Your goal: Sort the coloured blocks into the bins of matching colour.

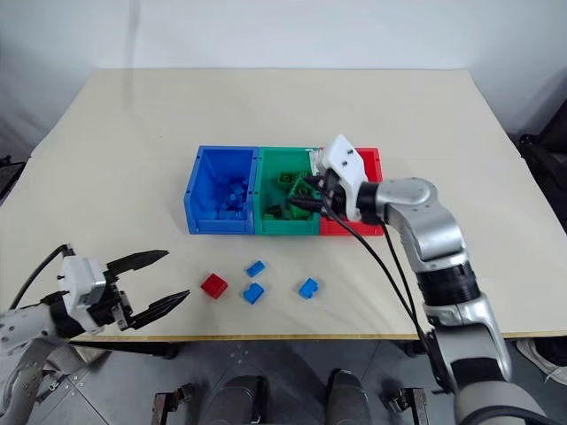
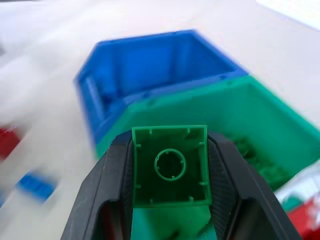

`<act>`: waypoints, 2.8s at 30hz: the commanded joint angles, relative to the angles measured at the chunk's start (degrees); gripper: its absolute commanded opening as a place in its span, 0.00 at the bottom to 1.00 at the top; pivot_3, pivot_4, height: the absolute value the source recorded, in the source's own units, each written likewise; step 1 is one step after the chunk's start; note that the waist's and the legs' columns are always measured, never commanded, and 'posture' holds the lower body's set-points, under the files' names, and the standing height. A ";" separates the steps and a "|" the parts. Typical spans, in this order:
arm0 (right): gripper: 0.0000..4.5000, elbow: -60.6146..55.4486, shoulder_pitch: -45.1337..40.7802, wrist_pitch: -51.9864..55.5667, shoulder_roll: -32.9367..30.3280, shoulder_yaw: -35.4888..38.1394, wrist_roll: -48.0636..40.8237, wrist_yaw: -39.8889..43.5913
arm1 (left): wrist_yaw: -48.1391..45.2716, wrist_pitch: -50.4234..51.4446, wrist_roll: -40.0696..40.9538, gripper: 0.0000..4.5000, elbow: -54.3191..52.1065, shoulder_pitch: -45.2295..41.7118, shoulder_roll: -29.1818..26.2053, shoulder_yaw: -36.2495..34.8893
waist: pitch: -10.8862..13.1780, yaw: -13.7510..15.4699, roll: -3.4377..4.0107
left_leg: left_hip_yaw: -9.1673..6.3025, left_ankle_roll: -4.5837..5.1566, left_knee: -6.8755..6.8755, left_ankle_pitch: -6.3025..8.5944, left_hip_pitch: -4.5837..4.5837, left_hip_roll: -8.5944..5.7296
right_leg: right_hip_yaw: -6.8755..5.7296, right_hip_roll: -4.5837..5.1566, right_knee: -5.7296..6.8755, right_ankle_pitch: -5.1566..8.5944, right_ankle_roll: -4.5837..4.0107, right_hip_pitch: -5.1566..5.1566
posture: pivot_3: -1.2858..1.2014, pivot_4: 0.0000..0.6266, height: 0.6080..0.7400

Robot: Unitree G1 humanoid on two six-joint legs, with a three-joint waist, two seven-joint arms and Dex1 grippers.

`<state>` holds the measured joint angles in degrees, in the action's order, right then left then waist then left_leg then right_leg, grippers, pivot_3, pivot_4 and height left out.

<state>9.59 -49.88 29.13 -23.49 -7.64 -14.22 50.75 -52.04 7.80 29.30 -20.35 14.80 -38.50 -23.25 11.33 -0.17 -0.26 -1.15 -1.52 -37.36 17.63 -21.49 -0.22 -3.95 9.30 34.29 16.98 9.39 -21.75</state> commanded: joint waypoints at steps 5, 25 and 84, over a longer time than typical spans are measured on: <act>0.62 10.72 -5.64 -9.20 4.56 1.37 3.33 -5.30 | 1.96 -0.23 1.05 1.00 -3.57 1.25 0.91 -1.84 | 0.00 -0.10 0.00 | 0.21 -0.01 0.05 0.01 -0.08 0.00 | 0.13 0.00 0.16 0.00 0.00 -0.32 | 0.52 0.24 1.00; 0.99 -4.88 36.38 -32.46 -26.65 17.14 -7.79 31.64 | -10.99 1.99 -2.83 1.00 3.42 -19.29 -4.03 18.67 | 0.02 -0.01 0.03 | 0.48 0.19 -0.59 0.20 -0.61 0.02 | 0.10 0.02 0.36 -0.07 0.10 -0.71 | 0.52 0.24 1.00; 0.95 10.22 -9.49 -10.49 13.21 -3.05 3.17 -1.15 | 3.77 0.73 -0.45 1.00 -4.00 6.87 3.21 -3.52 | -0.08 -1.47 -0.13 | 0.52 0.06 -0.68 0.36 -0.72 0.13 | 0.19 -0.02 0.79 -0.04 -0.12 -1.15 | 0.52 0.24 1.00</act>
<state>25.15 -60.83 21.02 -8.43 -12.93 -8.88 46.40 -48.21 9.08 28.31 -22.73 21.92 -34.68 -26.28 11.26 -1.63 -0.40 -0.63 -1.45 -38.05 18.00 -22.21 -0.09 -3.77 9.28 35.09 16.94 9.27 -22.90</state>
